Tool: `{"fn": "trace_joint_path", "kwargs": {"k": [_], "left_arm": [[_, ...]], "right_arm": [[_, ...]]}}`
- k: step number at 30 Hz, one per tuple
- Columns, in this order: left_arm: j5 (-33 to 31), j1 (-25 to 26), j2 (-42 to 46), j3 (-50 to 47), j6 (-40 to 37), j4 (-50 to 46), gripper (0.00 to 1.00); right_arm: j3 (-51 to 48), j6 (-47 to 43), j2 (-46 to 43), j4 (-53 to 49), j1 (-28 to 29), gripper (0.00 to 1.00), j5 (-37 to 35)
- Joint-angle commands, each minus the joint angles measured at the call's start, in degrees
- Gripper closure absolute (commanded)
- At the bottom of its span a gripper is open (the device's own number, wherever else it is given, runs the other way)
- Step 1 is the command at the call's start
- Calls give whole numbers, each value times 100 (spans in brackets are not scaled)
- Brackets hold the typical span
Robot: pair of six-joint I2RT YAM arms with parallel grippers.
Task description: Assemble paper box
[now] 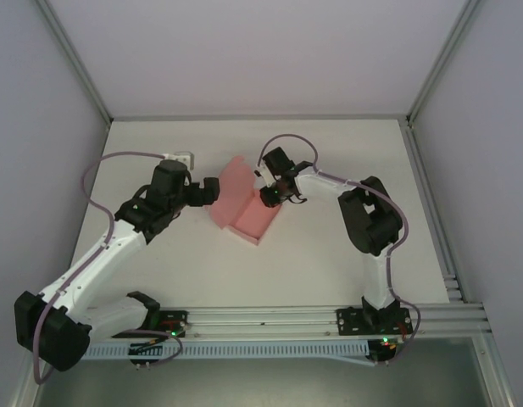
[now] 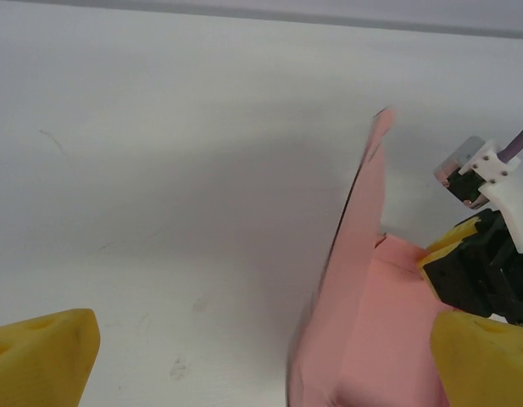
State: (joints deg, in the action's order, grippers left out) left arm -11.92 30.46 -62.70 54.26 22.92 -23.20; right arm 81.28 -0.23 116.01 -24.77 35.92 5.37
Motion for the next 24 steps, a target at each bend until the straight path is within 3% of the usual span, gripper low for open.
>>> {"fn": "trace_joint_path", "kwargs": {"k": [1,5,10,16,18,20,22,24], "left_arm": [[41,-36,76,59,196,-22,0],[71,-31,32,67,219,51,0],[96,-42,-158,99,296,98,0],[420,-46,-493,118,184,358,0],[578,-50,-630,131,83,438,0],[735,-73,-770,169,-37,499,0],[1028,-152,-911,187,-213,619,0],[1495,-302,-1065,181,-458,877,0]], "right_arm": [[-16,404,-48,-37,42,85,-580],[-309,1827,-228,-66,60,100,-1346],[-1153,3532,-773,18,283,100,-2263],[-1539,3906,-1196,117,548,93,-2486],[-1507,3877,-1218,39,548,82,-2580],[-1461,3795,-1306,-57,565,63,-2636],[-1570,3597,-1551,174,560,56,-2532],[-1737,3293,-1891,553,511,36,-2502]]}}
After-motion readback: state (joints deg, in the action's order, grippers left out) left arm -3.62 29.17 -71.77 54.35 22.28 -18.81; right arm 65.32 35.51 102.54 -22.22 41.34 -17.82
